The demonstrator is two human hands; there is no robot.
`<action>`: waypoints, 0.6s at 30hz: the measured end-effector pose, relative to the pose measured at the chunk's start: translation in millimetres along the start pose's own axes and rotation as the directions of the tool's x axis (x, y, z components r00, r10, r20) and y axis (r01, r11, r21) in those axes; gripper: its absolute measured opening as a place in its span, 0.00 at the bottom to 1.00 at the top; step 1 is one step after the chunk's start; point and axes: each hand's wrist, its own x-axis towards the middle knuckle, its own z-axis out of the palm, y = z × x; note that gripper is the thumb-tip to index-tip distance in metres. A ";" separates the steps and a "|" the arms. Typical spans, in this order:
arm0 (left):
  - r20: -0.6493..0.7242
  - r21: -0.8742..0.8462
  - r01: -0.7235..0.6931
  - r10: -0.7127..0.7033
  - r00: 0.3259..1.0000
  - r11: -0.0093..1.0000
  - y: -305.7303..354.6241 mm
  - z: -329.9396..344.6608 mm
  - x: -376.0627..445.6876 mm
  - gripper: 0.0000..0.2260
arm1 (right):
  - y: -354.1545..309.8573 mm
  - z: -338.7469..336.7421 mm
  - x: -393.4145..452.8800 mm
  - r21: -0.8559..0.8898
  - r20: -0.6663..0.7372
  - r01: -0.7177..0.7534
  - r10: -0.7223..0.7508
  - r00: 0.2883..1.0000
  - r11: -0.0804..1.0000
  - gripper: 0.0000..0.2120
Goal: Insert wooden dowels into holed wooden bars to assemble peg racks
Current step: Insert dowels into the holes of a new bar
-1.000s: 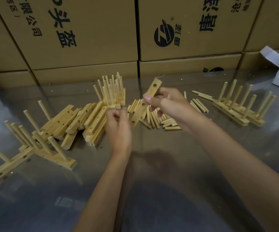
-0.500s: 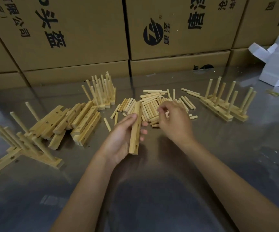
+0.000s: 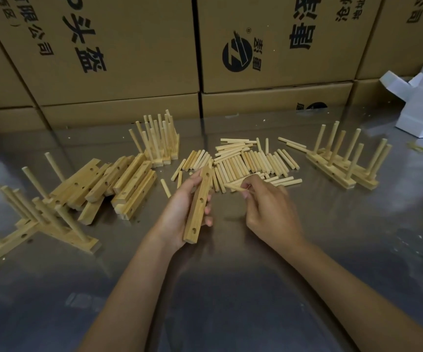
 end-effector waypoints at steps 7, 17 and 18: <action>-0.011 0.232 -0.025 0.029 1.000 0.972 -0.7 1.7 -3.4 0.12 | -14.4 -6.8 0.1 0.187 -0.079 0.088 -0.074 0.994 0.978 0.11; 0.016 0.397 -0.059 0.057 0.998 0.916 4.3 7.9 -13.5 0.11 | -7.6 -18.4 1.9 0.129 -0.068 0.100 -0.091 0.993 0.987 0.04; 0.014 0.415 -0.064 0.064 0.998 0.907 4.6 7.7 -13.6 0.11 | -8.3 -18.6 1.5 0.115 -0.070 0.102 -0.094 0.993 0.988 0.04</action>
